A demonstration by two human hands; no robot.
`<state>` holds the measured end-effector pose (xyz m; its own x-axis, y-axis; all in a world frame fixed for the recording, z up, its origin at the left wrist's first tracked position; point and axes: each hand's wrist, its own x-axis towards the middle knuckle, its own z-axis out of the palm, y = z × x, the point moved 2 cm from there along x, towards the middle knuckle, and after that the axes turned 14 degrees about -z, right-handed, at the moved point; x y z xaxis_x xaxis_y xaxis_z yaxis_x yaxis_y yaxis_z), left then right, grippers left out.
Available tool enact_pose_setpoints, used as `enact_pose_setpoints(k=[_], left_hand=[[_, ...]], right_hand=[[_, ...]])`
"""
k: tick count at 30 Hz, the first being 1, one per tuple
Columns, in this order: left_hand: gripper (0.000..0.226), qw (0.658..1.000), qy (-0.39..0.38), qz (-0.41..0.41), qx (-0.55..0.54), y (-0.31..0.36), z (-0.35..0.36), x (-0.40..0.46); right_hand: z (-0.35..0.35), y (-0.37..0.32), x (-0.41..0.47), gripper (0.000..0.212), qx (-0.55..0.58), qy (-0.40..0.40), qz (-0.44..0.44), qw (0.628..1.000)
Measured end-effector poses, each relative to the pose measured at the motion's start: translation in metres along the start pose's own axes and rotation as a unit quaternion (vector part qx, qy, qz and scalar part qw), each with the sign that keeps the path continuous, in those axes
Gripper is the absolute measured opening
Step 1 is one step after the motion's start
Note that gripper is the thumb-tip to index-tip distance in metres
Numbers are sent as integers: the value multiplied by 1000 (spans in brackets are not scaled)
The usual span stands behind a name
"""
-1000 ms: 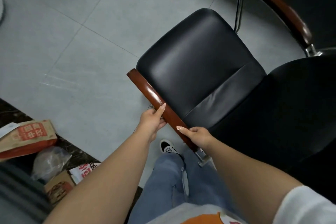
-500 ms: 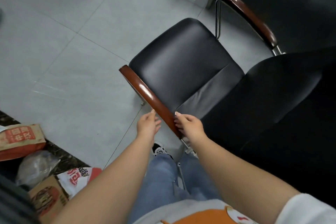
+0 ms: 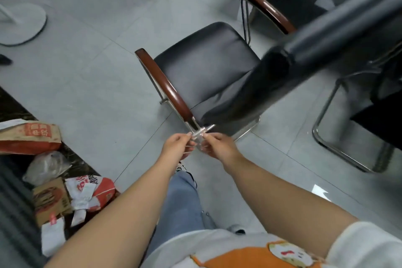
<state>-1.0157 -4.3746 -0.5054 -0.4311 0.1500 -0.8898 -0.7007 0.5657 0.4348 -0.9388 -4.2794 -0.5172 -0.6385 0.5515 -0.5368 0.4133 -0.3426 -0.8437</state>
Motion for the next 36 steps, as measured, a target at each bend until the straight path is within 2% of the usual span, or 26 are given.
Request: enact_pose_setpoints(k=[3, 6, 15, 21, 26, 32, 36], left_hand=[[17, 1000, -1, 21, 1, -30, 37, -29], [16, 997, -38, 41, 46, -53, 95, -63], [11, 989, -119, 69, 53, -32, 224, -103], [14, 981, -169, 82, 53, 15, 302, -96], [15, 980, -178, 66, 59, 69, 364, -72], [18, 981, -180, 63, 42, 141, 428, -48], [19, 986, -155, 53, 36, 167, 450, -33]], right_hand=[[-47, 2, -41, 13, 9, 17, -13, 1000], [-114, 14, -85, 12, 17, 57, -14, 998], [-253, 12, -115, 20, 87, 172, -22, 981], [-325, -21, -81, 23, 120, 215, -44, 968], [-377, -59, -28, 24, 117, 223, -37, 967], [-425, -112, 42, 24, 96, 200, -23, 975], [-443, -134, 74, 24, 86, 178, -11, 980]])
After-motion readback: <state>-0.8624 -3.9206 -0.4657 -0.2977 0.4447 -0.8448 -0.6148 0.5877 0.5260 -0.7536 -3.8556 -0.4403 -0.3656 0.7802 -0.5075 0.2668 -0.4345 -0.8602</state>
